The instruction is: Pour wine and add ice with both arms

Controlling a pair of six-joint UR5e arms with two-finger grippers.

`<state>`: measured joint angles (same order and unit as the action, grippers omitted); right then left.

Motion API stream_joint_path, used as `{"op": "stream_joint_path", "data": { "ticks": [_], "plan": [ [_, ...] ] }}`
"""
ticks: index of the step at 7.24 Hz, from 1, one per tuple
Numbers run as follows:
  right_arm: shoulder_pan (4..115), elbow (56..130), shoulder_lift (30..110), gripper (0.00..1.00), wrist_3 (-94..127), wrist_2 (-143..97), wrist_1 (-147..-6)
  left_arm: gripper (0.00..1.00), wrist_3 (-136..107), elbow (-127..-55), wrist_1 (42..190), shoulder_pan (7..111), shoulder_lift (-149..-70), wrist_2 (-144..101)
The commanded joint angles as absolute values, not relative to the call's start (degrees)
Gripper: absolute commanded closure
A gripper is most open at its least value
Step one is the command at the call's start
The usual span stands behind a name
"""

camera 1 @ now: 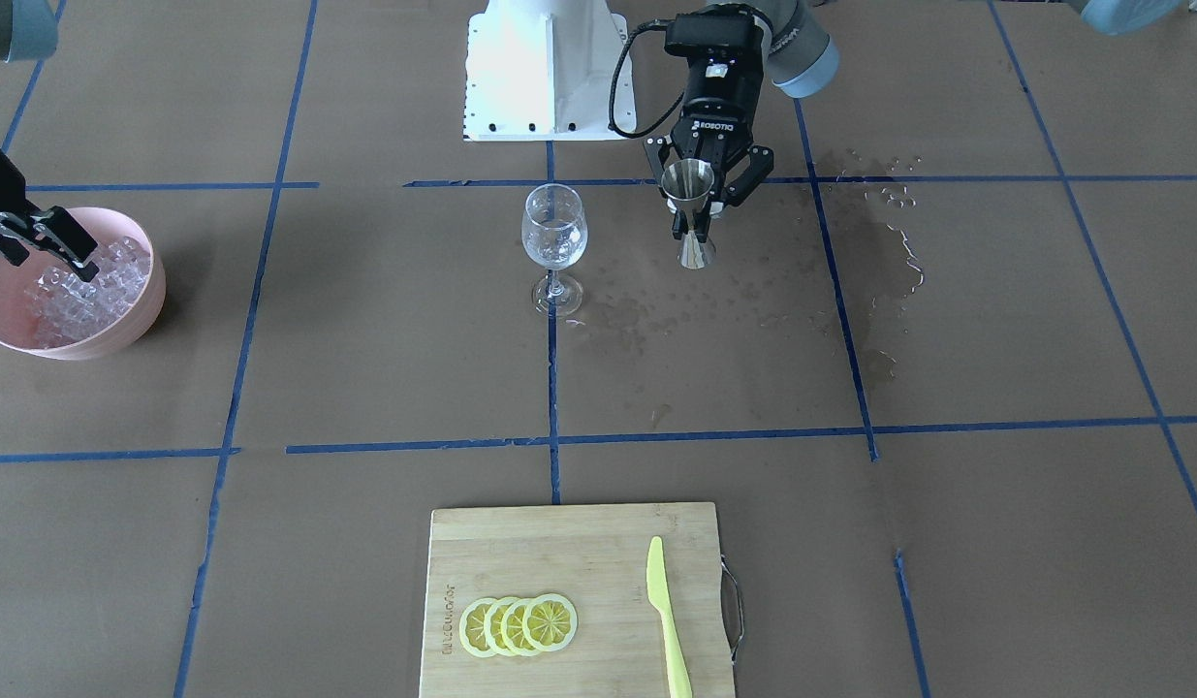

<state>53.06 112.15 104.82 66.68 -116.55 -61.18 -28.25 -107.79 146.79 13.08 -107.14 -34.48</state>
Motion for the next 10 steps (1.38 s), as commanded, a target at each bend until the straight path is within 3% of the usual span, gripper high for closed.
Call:
{"op": "stream_joint_path", "data": {
  "ticks": [1, 5, 10],
  "plan": [
    [52.6, 111.5, 104.8, 0.01, 66.9, -116.4, -61.2, 1.00, -34.2, -108.1, 152.1, 13.3, -102.4, -36.7],
    [51.4, 110.8, 104.3, 0.23, 67.1, -117.0, -61.3, 1.00, -34.2, -108.0, 157.0, 13.6, -96.8, -37.1],
    [51.2, 109.2, 103.1, 0.36, 67.1, -117.2, -61.3, 1.00, -34.2, -107.9, 157.9, 13.5, -94.4, -37.1]
  ]
}}
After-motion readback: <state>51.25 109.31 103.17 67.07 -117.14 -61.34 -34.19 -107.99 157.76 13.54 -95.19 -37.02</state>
